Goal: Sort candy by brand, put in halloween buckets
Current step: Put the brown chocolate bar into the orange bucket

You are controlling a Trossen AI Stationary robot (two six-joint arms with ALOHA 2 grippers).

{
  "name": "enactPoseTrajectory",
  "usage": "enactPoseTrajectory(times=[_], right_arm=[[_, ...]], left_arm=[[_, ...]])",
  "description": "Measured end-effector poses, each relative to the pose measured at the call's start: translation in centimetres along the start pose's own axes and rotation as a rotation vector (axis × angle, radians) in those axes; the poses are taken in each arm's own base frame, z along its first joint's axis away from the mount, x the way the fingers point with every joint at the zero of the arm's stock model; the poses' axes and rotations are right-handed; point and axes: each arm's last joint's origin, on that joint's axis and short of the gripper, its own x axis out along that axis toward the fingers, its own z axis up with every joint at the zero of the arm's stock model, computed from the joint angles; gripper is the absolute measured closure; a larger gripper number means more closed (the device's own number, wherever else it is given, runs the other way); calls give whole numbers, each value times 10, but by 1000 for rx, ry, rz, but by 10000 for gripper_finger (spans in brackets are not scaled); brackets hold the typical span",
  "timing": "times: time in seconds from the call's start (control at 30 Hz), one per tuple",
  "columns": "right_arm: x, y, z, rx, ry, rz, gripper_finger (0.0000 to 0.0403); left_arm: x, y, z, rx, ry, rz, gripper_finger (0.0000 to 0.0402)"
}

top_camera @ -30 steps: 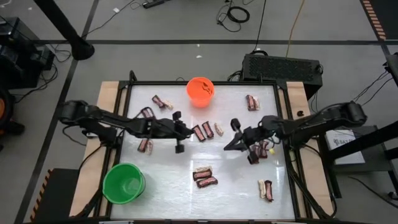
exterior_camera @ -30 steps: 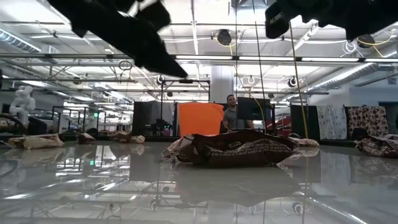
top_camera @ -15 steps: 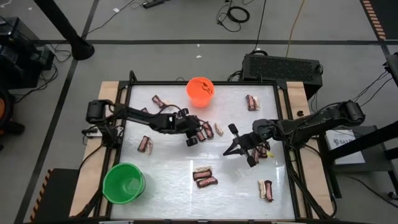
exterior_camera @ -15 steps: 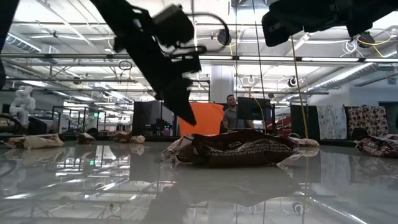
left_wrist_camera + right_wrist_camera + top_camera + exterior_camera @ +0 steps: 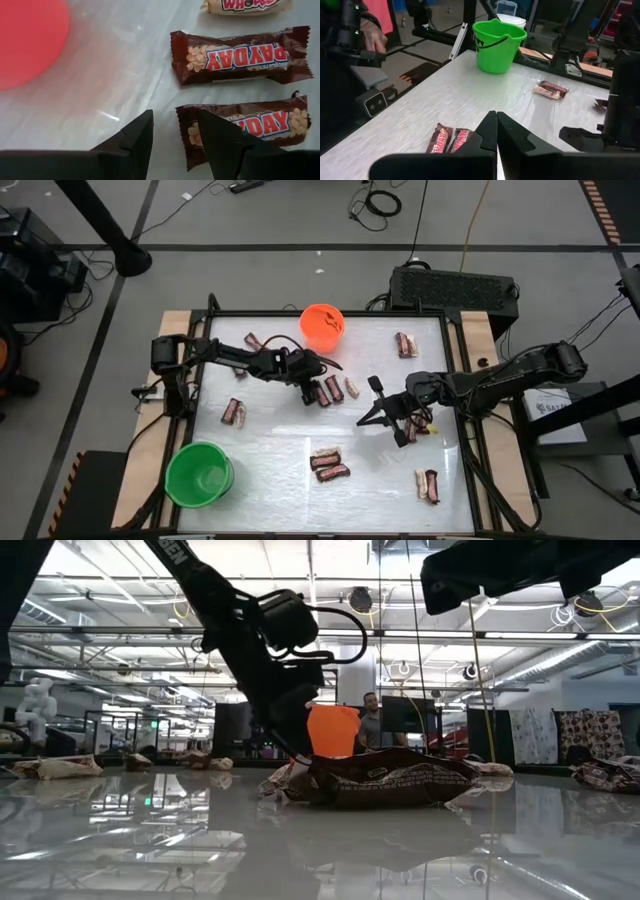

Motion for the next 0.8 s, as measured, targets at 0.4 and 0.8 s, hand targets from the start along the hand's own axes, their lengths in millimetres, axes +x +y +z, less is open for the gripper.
enactPoseTrajectory(times=[0.4, 0.8], right_arm=[[0, 0, 0, -1, -3, 1, 403], [0, 0, 0, -2, -4, 1, 403]], left_arm=[[0, -1, -1, 8, 16, -56, 241], [0, 2, -3, 24, 37, -32, 393]])
